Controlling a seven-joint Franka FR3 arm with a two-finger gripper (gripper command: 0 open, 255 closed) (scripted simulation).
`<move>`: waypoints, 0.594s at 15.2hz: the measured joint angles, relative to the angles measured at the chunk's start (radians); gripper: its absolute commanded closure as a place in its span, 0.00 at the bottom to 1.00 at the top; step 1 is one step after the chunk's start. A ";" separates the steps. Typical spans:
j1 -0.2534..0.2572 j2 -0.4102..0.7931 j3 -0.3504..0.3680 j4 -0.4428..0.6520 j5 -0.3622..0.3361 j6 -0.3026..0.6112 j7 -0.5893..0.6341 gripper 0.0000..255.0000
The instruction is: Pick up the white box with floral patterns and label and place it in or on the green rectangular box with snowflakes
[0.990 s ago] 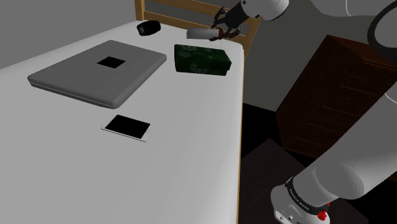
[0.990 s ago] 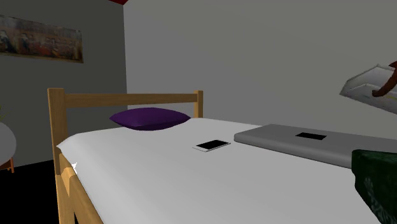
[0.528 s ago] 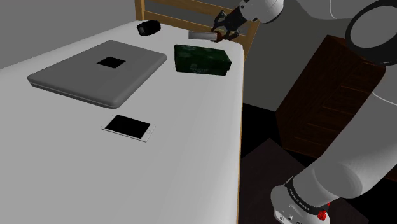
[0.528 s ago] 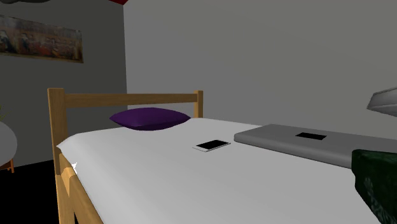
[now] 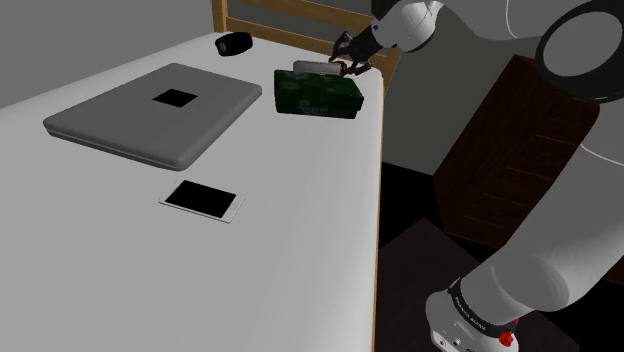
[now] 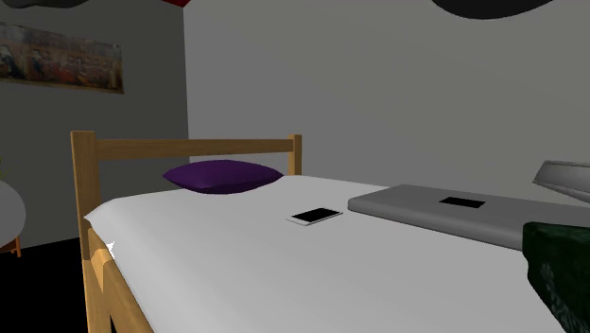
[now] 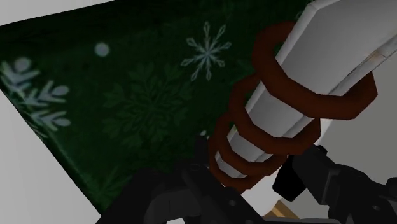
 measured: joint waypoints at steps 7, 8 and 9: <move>-0.004 0.018 0.010 -0.029 0.035 0.037 -0.042 1.00; -0.004 0.018 0.010 -0.030 0.035 0.038 -0.043 1.00; -0.004 0.018 0.010 -0.030 0.035 0.038 -0.043 1.00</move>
